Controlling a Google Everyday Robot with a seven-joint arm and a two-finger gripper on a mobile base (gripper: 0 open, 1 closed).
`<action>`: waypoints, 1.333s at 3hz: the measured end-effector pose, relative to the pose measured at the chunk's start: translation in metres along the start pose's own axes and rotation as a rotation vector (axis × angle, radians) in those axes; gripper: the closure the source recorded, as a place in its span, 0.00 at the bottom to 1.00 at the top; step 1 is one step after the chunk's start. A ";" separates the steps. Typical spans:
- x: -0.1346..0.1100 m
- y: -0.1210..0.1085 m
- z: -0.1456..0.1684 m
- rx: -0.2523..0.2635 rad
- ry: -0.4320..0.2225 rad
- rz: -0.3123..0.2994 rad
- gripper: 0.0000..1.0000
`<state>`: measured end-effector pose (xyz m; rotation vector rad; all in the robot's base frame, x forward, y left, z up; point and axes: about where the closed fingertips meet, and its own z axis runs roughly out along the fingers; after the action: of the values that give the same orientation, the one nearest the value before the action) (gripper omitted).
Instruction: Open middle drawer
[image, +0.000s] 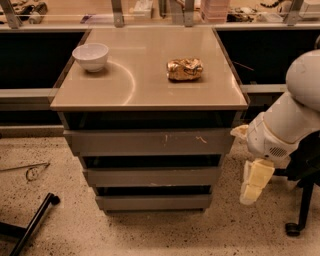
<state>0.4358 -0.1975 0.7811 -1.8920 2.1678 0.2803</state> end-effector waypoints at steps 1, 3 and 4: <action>0.009 0.003 0.062 -0.025 -0.108 0.011 0.00; 0.009 0.009 0.107 -0.075 -0.197 0.003 0.00; 0.008 0.013 0.128 -0.095 -0.222 0.002 0.00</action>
Offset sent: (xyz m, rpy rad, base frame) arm -0.0074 0.0385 -0.1458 0.3064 0.0732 0.0443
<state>0.4299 -0.1645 0.6570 -1.8103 2.0421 0.5738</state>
